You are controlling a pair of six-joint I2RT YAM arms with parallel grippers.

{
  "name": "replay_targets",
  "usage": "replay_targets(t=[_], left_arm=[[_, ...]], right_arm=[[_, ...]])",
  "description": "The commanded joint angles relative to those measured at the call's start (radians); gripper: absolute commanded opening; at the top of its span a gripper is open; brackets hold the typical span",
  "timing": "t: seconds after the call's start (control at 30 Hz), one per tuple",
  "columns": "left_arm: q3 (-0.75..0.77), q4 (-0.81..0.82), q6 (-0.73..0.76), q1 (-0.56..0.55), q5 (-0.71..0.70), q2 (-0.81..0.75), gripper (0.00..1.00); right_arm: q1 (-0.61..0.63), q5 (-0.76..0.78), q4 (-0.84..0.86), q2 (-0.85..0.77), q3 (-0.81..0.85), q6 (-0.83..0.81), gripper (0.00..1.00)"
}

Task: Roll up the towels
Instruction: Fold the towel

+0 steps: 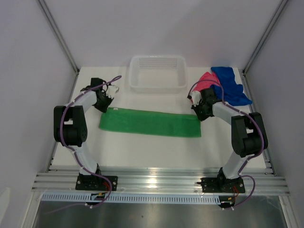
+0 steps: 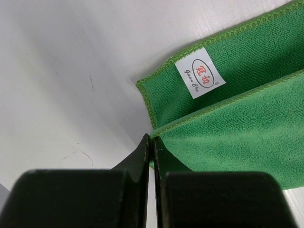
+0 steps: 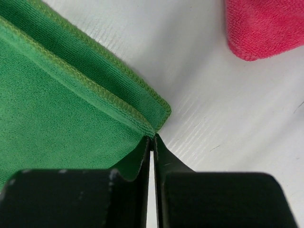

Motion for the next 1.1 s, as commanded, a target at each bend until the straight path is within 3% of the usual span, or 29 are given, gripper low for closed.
replay_targets(t=[0.0,0.13,0.2,0.4,0.57,0.67,0.8,0.93,1.07], left_arm=[[0.036,0.013,-0.024,-0.002,-0.020,0.015,0.10],[0.030,0.018,-0.032,-0.001,-0.017,0.012,0.27],[0.025,0.027,-0.039,-0.002,-0.023,0.008,0.35],[0.023,0.026,-0.059,-0.002,-0.041,-0.042,0.46],[0.010,0.012,-0.081,-0.001,-0.053,-0.137,0.52],[-0.012,0.018,-0.096,-0.002,-0.040,-0.176,0.50],[0.043,-0.033,-0.073,-0.002,-0.003,-0.063,0.51],[0.155,-0.122,-0.075,-0.002,0.014,0.036,0.51],[0.175,-0.139,-0.069,-0.002,0.026,0.073,0.57]], right_arm=[[-0.009,0.040,0.043,0.004,0.006,0.022,0.16],[-0.009,0.061,0.068,0.009,0.006,0.038,0.30],[-0.009,0.089,0.080,0.003,0.006,0.051,0.33],[-0.009,0.133,0.102,-0.069,0.012,0.091,0.36],[-0.009,0.170,0.089,-0.166,-0.002,0.232,0.36],[0.011,0.167,0.079,-0.229,-0.035,0.365,0.36],[0.044,0.110,0.138,-0.226,-0.108,0.367,0.39],[-0.016,0.005,0.164,-0.158,-0.085,0.427,0.42],[-0.032,-0.071,0.142,-0.068,-0.047,0.429,0.44]])
